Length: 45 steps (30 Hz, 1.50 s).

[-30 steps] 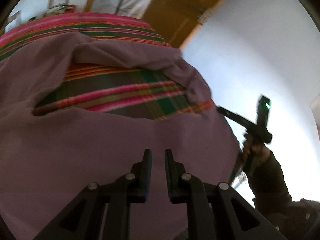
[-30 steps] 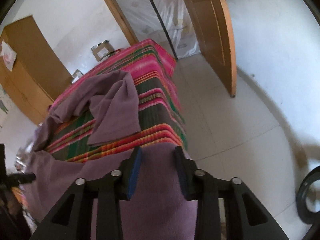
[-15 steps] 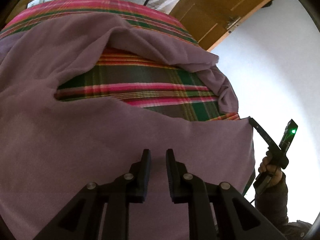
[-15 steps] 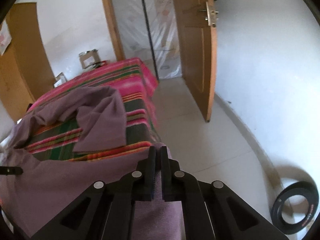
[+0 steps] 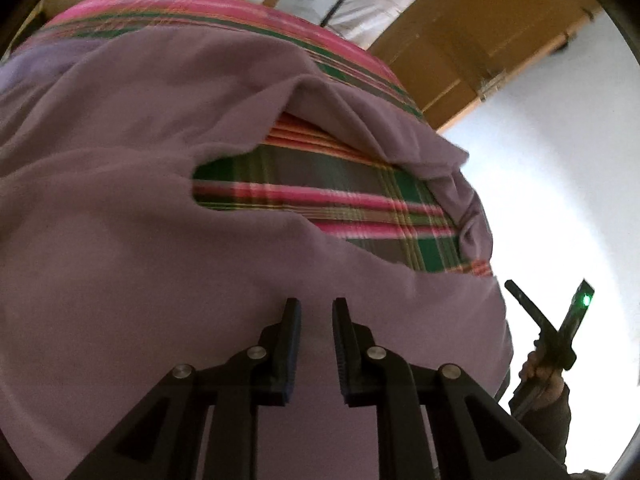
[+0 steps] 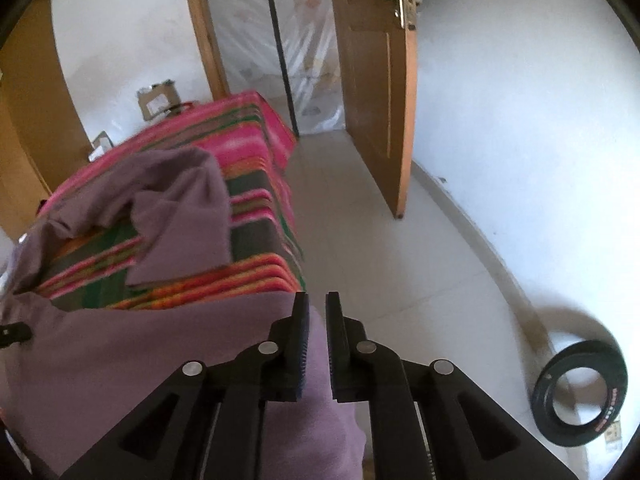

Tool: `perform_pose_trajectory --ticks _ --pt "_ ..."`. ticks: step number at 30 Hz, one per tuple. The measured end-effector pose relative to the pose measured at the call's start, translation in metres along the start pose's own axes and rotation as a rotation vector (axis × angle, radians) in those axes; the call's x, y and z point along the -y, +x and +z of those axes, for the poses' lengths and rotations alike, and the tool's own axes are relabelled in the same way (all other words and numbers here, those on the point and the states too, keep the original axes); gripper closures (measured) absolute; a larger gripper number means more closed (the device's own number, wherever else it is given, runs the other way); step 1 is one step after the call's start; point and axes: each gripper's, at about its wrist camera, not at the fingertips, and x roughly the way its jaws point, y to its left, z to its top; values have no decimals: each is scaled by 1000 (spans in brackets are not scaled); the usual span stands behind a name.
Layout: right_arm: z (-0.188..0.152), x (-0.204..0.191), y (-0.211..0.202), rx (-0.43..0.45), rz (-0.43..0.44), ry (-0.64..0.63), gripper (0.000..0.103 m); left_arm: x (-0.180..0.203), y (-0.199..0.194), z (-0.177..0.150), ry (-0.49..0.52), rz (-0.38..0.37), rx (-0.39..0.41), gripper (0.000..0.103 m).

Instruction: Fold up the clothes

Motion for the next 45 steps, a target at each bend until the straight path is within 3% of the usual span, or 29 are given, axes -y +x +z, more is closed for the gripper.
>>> perform_pose_trajectory --ticks 5,11,15,20,27,30,35,39,42,45 --pt "-4 -37 -12 12 87 -109 90 -5 -3 4 -1 3 3 87" --pt "-16 -91 -20 -8 196 -283 79 -23 -20 2 -43 51 22 87" --pt "-32 -111 -9 -75 169 -284 79 -46 -49 -9 -88 71 35 87" --pt "-30 -121 -17 -80 129 -296 79 -78 -110 -20 -133 134 88 86" --pt "42 -160 -77 56 191 -370 79 -86 -213 -14 -90 250 172 86" --pt "81 -185 -108 137 239 -411 78 -77 -264 3 -32 307 242 86" --pt "145 -233 -152 275 308 -495 73 -70 -316 44 -9 322 293 82" --pt "198 -275 -147 205 431 -500 71 -63 -329 88 6 345 268 79" --pt "226 -311 -130 177 413 -556 71 -57 -326 127 17 352 207 79" --pt "242 -342 -106 120 428 -609 71 -45 -312 161 108 373 162 79"
